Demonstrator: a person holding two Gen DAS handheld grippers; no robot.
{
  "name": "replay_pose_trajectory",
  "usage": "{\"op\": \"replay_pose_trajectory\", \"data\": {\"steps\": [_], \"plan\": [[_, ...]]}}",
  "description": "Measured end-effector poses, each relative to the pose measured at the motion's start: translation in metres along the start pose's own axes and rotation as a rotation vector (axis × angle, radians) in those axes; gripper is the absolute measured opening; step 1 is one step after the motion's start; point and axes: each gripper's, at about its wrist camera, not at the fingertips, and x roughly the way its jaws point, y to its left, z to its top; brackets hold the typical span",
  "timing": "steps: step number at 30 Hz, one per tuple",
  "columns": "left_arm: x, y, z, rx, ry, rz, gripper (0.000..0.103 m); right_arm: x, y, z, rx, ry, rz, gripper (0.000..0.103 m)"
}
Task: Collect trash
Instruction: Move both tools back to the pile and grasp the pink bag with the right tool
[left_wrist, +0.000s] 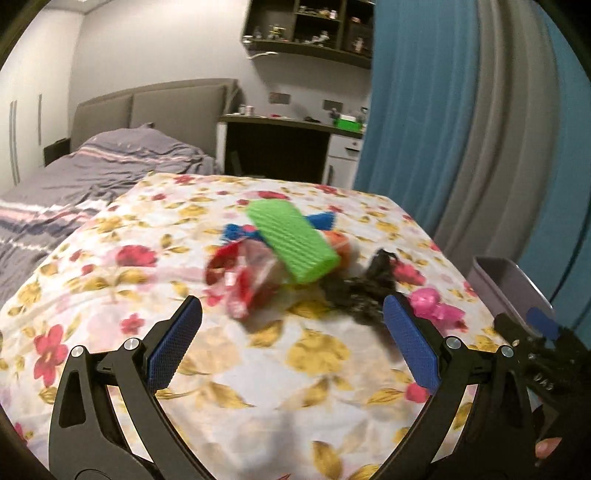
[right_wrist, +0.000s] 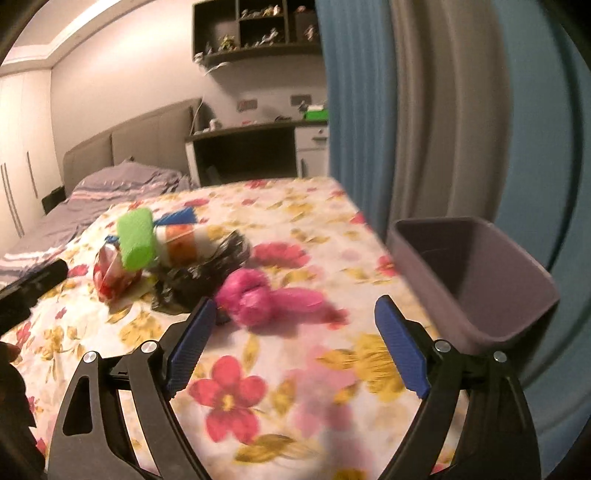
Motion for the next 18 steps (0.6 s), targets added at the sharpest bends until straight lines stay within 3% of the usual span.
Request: {"op": "replay_pose_trajectory", "data": {"steps": [11, 18], "plan": [[0.008, 0.015, -0.002, -0.036, -0.002, 0.025, 0.097, 0.038, 0.023, 0.000, -0.063, 0.084, -0.001, 0.078], [0.012, 0.013, -0.003, -0.031, 0.009, 0.023, 0.097, 0.065, 0.024, 0.001, -0.063, 0.150, 0.025, 0.061]]}}
